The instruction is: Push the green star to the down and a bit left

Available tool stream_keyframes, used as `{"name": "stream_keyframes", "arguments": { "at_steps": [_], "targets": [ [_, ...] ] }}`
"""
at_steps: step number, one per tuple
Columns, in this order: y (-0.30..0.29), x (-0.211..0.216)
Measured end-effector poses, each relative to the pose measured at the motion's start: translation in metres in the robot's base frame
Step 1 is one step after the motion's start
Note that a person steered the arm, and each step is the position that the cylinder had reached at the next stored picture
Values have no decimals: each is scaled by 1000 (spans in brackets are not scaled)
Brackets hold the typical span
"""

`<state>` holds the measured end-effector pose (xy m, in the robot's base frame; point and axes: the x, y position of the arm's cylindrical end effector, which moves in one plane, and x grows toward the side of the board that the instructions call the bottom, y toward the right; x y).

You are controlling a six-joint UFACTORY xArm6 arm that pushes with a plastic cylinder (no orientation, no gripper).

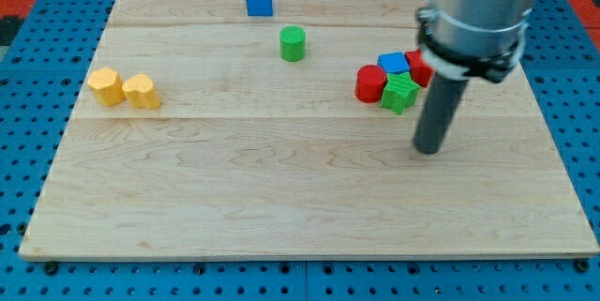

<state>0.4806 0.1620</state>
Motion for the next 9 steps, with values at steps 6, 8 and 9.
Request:
{"name": "stream_keyframes", "arguments": {
  "at_steps": [6,8,9],
  "targets": [
    [-141,-56],
    [-145,-56],
    [-149,-56]
  ]
}}
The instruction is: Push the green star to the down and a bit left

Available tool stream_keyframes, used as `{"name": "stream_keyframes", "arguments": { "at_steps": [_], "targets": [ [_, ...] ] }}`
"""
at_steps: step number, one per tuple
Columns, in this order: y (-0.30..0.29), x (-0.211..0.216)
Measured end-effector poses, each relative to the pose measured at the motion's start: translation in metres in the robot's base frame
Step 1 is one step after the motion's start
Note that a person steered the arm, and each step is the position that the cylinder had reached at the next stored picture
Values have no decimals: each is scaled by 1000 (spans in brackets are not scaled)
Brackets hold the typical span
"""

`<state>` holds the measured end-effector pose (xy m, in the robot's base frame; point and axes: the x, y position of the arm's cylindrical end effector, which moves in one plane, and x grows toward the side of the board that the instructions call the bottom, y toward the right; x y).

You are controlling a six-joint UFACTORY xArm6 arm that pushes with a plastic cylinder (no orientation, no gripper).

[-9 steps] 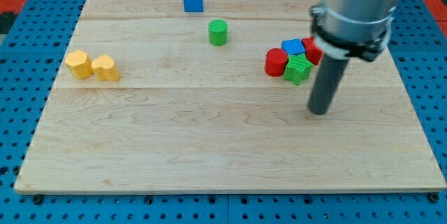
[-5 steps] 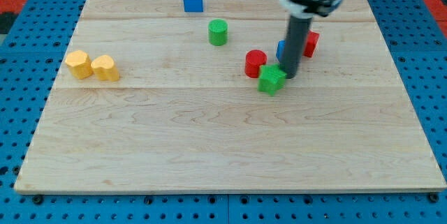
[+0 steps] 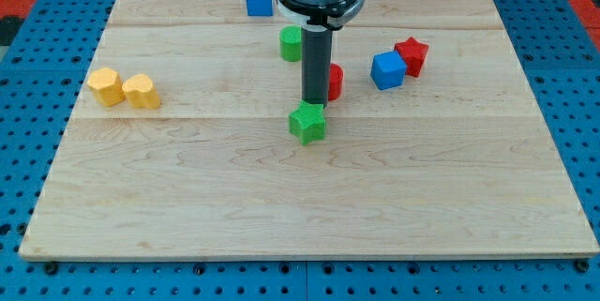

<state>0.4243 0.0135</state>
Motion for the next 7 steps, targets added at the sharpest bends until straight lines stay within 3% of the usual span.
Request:
{"name": "stream_keyframes", "arguments": {
  "at_steps": [1,2,3,4,6,7],
  "targets": [
    [-6,7],
    [-21,52],
    [-13,57],
    [33,75],
    [-103,73],
    [-55,66]
  ]
}}
